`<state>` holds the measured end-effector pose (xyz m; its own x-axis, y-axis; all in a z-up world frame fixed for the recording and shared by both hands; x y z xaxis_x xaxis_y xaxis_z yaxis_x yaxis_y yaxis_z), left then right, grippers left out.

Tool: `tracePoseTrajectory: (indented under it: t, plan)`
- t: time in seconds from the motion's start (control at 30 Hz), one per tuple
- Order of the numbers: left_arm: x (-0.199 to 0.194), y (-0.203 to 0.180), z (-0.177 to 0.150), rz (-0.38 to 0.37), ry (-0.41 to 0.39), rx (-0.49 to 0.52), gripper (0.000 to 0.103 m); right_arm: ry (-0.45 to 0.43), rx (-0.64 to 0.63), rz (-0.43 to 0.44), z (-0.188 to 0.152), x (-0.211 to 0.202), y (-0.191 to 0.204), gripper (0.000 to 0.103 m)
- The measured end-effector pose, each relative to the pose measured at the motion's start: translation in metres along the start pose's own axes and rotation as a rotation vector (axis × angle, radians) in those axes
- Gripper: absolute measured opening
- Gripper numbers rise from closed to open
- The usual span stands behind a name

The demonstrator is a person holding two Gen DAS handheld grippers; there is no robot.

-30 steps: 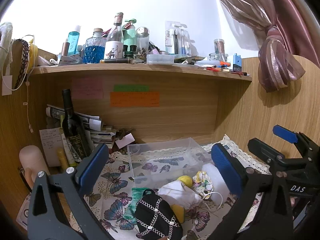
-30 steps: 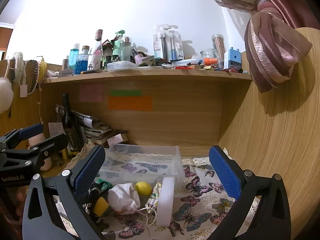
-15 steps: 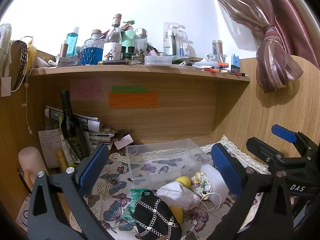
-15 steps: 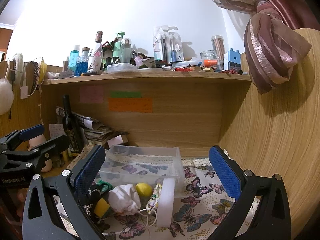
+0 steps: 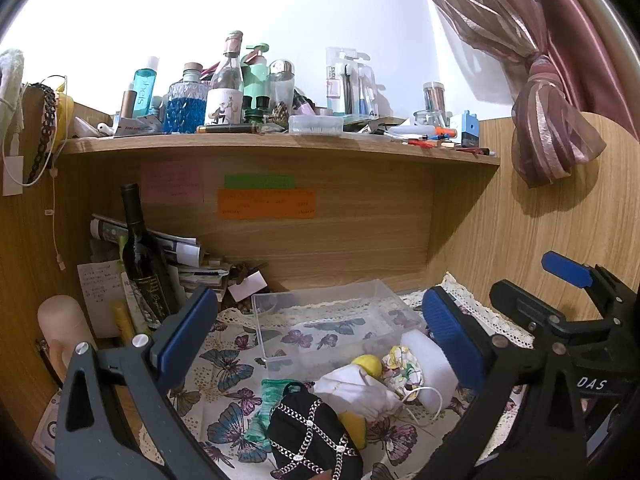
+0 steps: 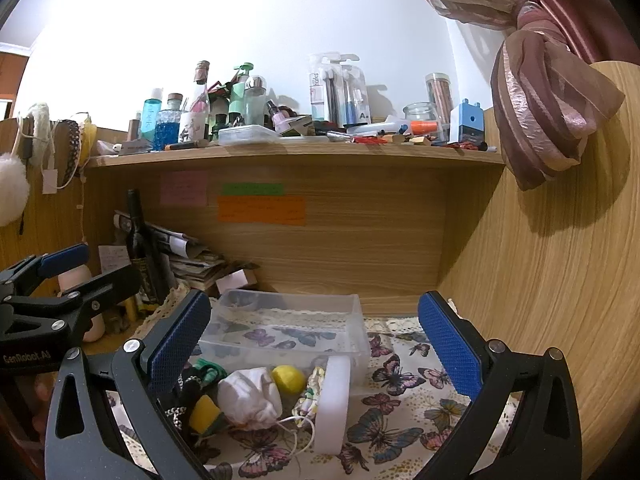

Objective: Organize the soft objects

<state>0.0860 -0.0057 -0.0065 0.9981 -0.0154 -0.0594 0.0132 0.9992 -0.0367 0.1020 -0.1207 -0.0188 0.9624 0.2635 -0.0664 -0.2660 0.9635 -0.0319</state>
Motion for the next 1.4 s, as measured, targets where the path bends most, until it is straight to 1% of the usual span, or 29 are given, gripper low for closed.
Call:
tracePoseTrajectory:
  t: [0.8,0.9,1.1,1.2,1.23,1.27,1.33,1.4]
  plan:
    - [0.000,0.000,0.000,0.002,-0.002,0.001,0.103,-0.011,0.000,-0.008,0.004,-0.002,-0.001,0.103]
    - [-0.001,-0.001,0.000,0.002,-0.004,0.002,0.103,-0.012,0.000,0.001,0.005,-0.001,0.000,0.103]
    - [0.000,0.000,0.001,0.019,-0.020,0.010,0.103,0.006,0.015,0.024,-0.003,0.006,-0.001,0.103]
    - [0.004,0.002,-0.002,0.020,-0.011,0.009,0.103,0.022,0.040,0.028,-0.009,0.012,-0.006,0.103]
    - [0.006,0.005,-0.004,0.024,-0.008,0.006,0.103,0.029,0.047,0.030,-0.012,0.014,-0.008,0.101]
    - [0.009,0.007,-0.005,0.029,-0.004,0.002,0.101,0.043,0.058,0.030,-0.016,0.017,-0.011,0.098]
    - [0.013,0.014,-0.010,0.037,0.010,-0.006,0.085,0.067,0.065,0.031,-0.023,0.021,-0.016,0.093]
    - [0.019,0.021,-0.016,0.044,0.034,-0.015,0.084,0.110,0.069,0.028,-0.036,0.028,-0.019,0.089]
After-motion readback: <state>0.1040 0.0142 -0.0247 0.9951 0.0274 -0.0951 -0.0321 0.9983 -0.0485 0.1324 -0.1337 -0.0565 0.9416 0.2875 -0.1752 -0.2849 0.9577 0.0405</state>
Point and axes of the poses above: each gripper's, at about its wrist camera, not at the fingertips, and x roughly the way its jaws point, y to its left, z to its top, the point moved 9 cm from there along x, roughly the way its jaws point, and after that the axes turned 7 degrees about -y, right-handed, at the moved point
